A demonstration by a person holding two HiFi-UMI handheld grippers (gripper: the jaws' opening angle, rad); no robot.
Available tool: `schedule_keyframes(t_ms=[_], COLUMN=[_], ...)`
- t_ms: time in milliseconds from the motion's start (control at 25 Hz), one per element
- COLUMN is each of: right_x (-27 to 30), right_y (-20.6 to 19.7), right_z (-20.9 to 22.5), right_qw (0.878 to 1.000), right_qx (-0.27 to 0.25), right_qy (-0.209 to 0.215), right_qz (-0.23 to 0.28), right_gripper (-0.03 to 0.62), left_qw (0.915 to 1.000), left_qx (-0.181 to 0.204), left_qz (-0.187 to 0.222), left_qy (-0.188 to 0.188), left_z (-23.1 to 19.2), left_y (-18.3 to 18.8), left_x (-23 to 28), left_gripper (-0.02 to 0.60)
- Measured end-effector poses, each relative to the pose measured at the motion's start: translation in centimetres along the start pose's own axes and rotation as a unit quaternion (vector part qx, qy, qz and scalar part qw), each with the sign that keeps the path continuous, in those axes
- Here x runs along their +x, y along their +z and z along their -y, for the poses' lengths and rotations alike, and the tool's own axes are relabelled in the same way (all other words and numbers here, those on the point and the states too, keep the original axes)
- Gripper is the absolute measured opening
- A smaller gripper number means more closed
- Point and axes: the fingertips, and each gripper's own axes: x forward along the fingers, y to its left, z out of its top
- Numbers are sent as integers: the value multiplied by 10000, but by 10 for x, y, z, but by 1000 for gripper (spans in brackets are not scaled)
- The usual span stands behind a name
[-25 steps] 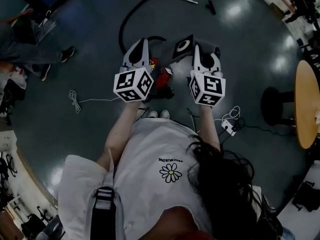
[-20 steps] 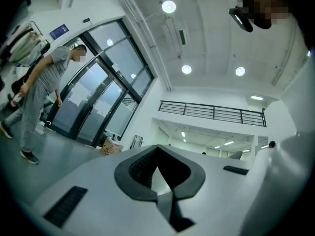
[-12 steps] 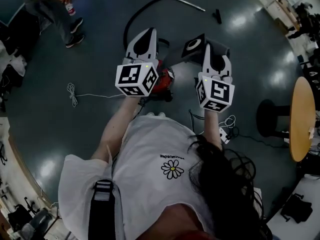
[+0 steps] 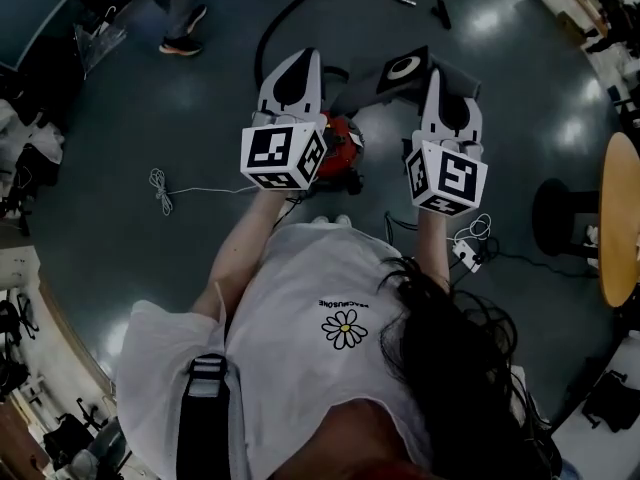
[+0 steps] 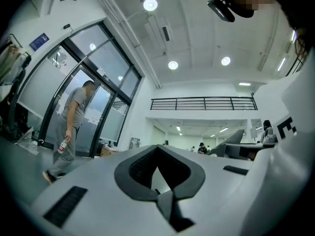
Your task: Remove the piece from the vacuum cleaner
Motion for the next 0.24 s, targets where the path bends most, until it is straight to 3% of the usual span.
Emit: schedule_keyframes(t_ms=[240], right_x=[-4], right_y=[10], right_z=[6], right_qw=[10000], right_qx=[7], right_qy=[24], right_qz=[89], right_gripper=[25], left_qw=[9998], left_qx=[175], left_qz=[30], left_qy=[-33], left_z=[15], left_y=[12], left_x=[0], left_gripper=[3])
